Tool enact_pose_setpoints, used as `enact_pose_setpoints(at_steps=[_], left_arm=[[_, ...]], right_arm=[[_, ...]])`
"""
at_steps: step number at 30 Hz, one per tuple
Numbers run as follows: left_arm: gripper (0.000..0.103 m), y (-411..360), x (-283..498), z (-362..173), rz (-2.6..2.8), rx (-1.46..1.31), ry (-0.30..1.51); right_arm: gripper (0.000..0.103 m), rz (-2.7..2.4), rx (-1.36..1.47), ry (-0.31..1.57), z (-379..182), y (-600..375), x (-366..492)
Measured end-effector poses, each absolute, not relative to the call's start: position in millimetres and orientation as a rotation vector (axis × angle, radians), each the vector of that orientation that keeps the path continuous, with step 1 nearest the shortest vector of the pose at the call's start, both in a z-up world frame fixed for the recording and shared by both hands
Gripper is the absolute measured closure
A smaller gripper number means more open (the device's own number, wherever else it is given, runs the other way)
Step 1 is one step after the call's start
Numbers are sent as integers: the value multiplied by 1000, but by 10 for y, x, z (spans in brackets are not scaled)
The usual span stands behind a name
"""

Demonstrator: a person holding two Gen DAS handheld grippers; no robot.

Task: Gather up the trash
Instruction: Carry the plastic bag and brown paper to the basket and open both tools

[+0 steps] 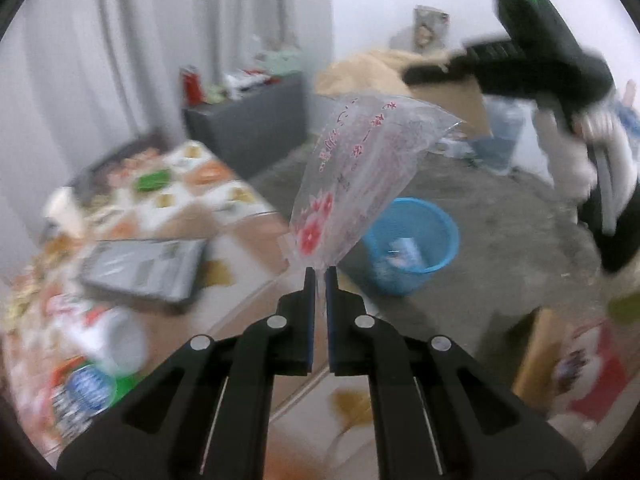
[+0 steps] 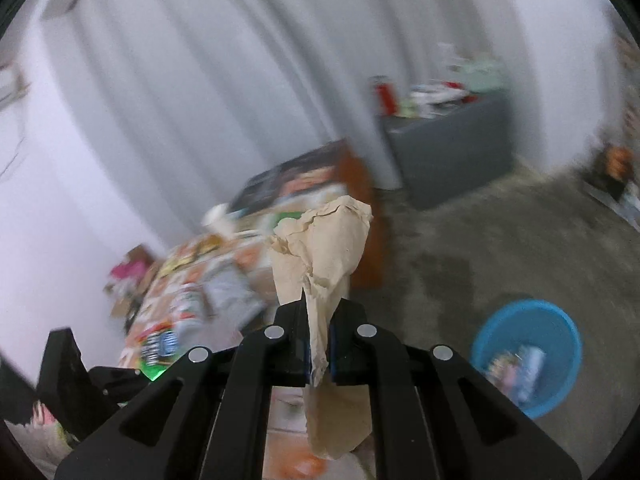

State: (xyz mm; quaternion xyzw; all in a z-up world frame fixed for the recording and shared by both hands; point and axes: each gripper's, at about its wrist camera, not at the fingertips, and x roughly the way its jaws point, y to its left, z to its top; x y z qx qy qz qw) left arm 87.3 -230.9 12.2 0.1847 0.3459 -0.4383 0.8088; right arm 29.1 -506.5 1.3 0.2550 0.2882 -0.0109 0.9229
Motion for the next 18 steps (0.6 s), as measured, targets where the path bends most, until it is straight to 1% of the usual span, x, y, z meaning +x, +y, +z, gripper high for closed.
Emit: enact_pose_setpoints(at_steps=[1,5,7,10,15,18], left_arm=[[100,-2414,901,99,-959,385,762],[100,-3149,1044,-38,-1083,327,945],[100,-3564,1123,-172,-1129,293,1063],[100,-4084,1172,-392,-1157,279,1187],[100,-4941,1229,-950,-1160,284,1375],[99,-5269,1302,-1302,-1128,292,1416]], right_arm=[[96,-57,539,596,-58,-5173,217],[97,-200,666,624,-502,-5708,-112],[96,-262,748,642,-797,-5968,-244],[96,-332,864,669,-1238,-6273,-323],[96,-413,1039,721,-2018,-6705,-245],[95,-452,1093,741,-2364,-6876,-126]])
